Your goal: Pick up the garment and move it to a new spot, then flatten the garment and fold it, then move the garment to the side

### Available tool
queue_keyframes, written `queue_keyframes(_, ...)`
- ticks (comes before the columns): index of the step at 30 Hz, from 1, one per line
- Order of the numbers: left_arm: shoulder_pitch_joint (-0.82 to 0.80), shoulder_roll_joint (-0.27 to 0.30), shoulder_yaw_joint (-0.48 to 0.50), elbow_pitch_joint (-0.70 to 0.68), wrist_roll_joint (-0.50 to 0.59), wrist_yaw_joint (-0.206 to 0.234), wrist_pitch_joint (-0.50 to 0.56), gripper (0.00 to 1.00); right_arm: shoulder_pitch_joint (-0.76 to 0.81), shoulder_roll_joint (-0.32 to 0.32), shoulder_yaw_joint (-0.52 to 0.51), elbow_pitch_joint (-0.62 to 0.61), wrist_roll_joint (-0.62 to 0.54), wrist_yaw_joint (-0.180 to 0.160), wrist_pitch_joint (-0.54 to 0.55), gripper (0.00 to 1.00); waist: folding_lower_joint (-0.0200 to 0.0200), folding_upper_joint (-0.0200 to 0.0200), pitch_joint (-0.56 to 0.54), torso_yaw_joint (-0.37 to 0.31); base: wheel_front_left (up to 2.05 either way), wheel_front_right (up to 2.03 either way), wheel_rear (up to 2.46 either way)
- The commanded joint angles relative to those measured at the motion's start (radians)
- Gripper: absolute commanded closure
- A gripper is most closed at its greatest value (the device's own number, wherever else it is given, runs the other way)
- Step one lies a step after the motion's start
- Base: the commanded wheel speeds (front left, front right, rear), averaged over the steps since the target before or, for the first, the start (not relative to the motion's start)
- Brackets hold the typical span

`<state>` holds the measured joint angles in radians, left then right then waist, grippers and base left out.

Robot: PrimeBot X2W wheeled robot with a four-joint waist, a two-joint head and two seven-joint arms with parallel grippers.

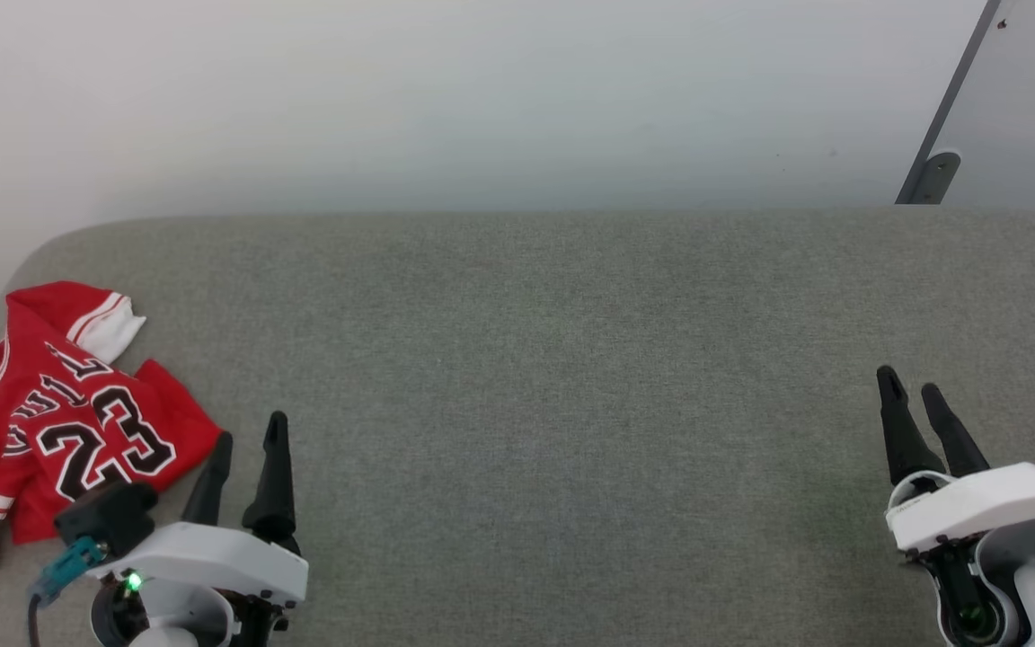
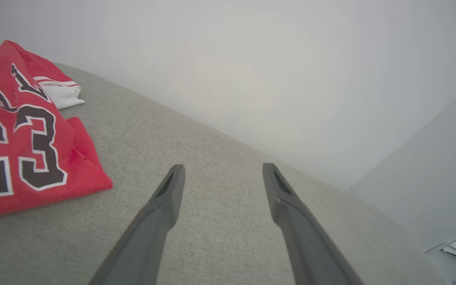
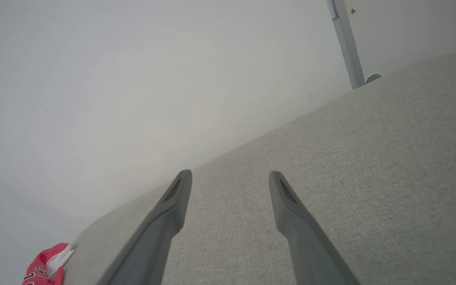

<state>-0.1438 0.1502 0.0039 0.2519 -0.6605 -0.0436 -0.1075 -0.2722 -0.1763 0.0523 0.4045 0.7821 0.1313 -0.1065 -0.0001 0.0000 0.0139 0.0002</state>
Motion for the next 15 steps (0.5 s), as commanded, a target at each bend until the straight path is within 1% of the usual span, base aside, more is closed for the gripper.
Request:
queue_keyframes(1, -0.028, 0.011, -0.003, -0.01, 0.033, 0.005, -0.011, 0.0, -0.031, -0.01, 0.007, -0.004, -0.034, 0.0, -0.012, 0.0, 0.0001, 0.0, 0.001, 0.0, 0.0, 0.0, 0.0)
queue_keyframes(15, -0.039, 0.031, -0.024, -0.009, 0.187, 0.014, -0.049, 0.0, -0.065, -0.027, 0.038, 0.028, -0.185, -0.001, -0.05, 0.0, 0.0001, 0.0, -0.002, 0.003, 0.0, 0.0, 0.0)
